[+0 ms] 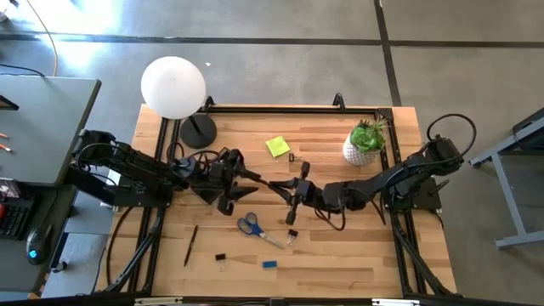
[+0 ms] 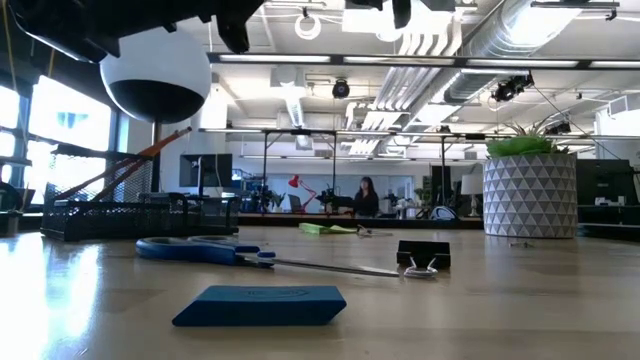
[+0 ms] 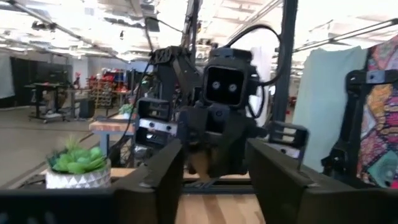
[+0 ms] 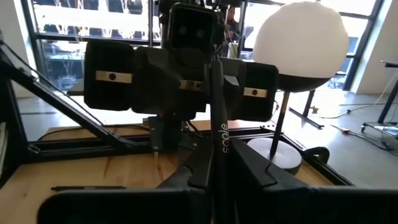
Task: Pick and place office supplies into organizer
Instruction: Put the right black pen into the metal mesh desk organizer
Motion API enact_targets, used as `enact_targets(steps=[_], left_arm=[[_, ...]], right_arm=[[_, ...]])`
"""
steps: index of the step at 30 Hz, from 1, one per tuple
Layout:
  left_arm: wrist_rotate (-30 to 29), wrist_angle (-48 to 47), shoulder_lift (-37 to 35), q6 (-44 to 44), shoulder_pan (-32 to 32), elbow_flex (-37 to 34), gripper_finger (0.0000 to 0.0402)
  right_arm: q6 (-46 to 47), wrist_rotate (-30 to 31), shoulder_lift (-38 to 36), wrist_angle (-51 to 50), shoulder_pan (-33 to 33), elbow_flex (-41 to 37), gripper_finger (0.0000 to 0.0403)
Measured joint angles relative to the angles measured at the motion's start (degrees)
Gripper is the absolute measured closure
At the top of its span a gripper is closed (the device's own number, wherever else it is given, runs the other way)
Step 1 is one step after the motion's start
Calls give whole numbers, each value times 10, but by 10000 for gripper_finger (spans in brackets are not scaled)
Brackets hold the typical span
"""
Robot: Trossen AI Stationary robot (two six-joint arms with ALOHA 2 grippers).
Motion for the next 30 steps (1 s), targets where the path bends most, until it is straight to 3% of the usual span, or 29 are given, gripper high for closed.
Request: enact_targets(steps=[12,20,30], left_arm=[[-11,-18,0,-2,0,0,372],[-36,-33,0,-2,0,0,351],[-45,-73,-1,4,0,0,374]], right_arm=[[23,-19,0,-19,-8,0,376],[32,-19,0,-34,-8,0,375],[95,-18,0,-64,-9,0,343]])
